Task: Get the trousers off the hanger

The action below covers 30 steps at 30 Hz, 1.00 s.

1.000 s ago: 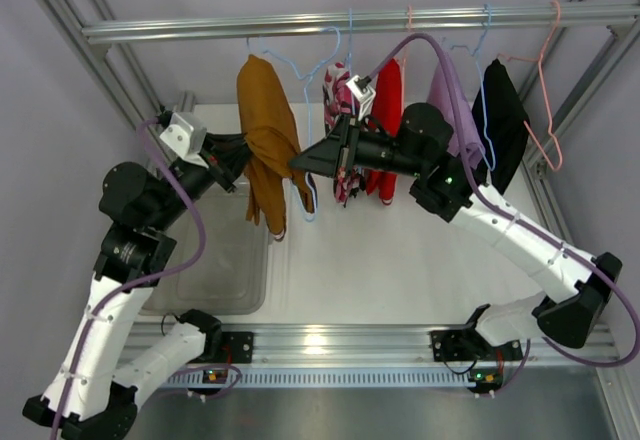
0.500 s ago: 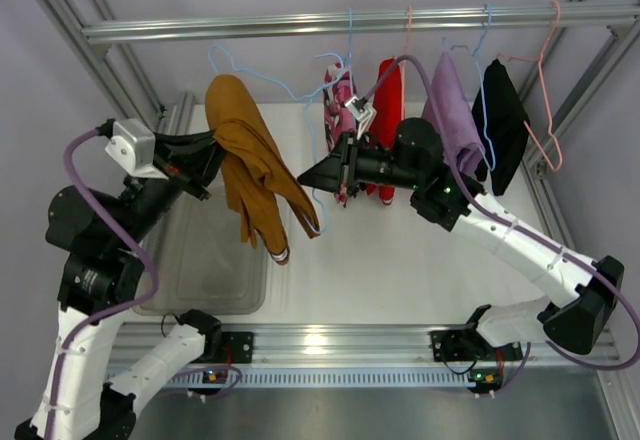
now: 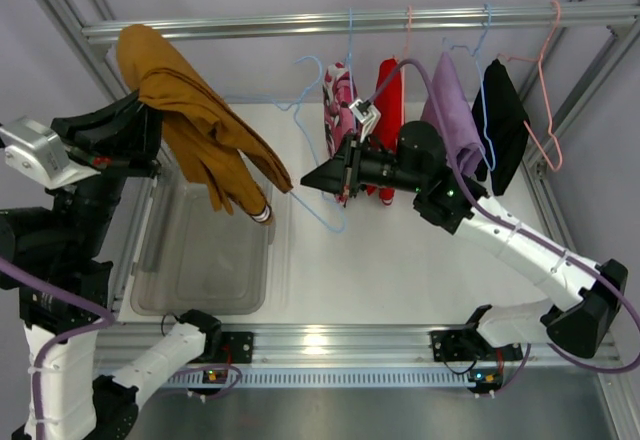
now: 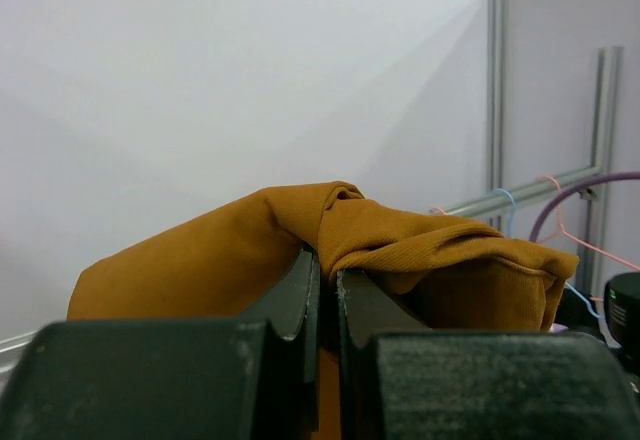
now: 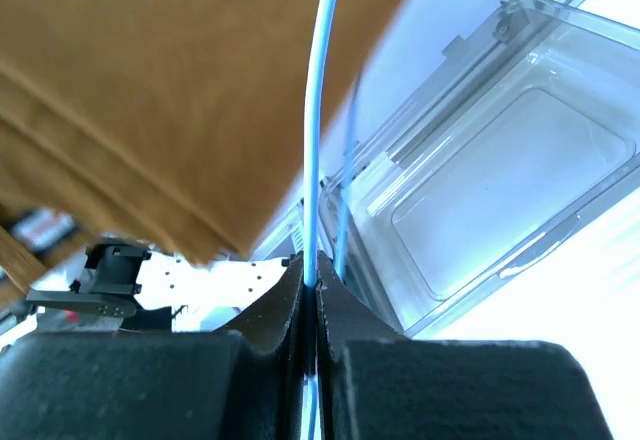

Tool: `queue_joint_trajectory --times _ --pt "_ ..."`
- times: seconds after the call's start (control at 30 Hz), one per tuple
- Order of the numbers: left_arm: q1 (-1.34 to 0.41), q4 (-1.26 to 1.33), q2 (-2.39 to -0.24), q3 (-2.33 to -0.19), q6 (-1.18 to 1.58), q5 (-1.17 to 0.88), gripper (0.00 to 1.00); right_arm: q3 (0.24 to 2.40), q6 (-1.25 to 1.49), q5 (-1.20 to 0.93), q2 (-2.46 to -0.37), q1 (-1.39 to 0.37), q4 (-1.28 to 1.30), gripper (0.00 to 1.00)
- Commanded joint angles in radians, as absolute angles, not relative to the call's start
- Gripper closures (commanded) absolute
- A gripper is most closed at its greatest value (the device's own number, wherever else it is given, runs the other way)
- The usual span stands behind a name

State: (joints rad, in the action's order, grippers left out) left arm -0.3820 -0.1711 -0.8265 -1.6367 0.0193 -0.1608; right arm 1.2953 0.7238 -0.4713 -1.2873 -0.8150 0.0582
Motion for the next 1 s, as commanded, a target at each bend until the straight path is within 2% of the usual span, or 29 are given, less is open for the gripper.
queue_joint_trajectory --times 0.0,0.3,0.43,0.67,0.97 --pt "-0.367 0.051 -0.831 -1.723 -0.069 -0.103 1.00 1.284 0.704 -0.460 -1.241 -0.802 0.044 1.00" --pt "-0.356 0.032 -0.871 -1.796 -0.212 -0.072 1.00 1.281 0.695 -0.456 -1.213 -0.802 0.040 1.00" --pt "-0.356 -0.127 -0.845 -1.784 -0.271 -0.055 1.00 1.301 0.698 -0.454 -1.201 -0.795 0.040 1.00" --pt "-0.344 -0.311 -0.683 -1.661 -0.353 0.098 1.00 1.390 0.727 -0.439 -1.167 -0.775 0.058 1.00" --pt "-0.341 -0.598 -0.609 -1.641 -0.371 0.066 1.00 1.402 0.681 -0.433 -1.111 -0.775 0.086 1.00"
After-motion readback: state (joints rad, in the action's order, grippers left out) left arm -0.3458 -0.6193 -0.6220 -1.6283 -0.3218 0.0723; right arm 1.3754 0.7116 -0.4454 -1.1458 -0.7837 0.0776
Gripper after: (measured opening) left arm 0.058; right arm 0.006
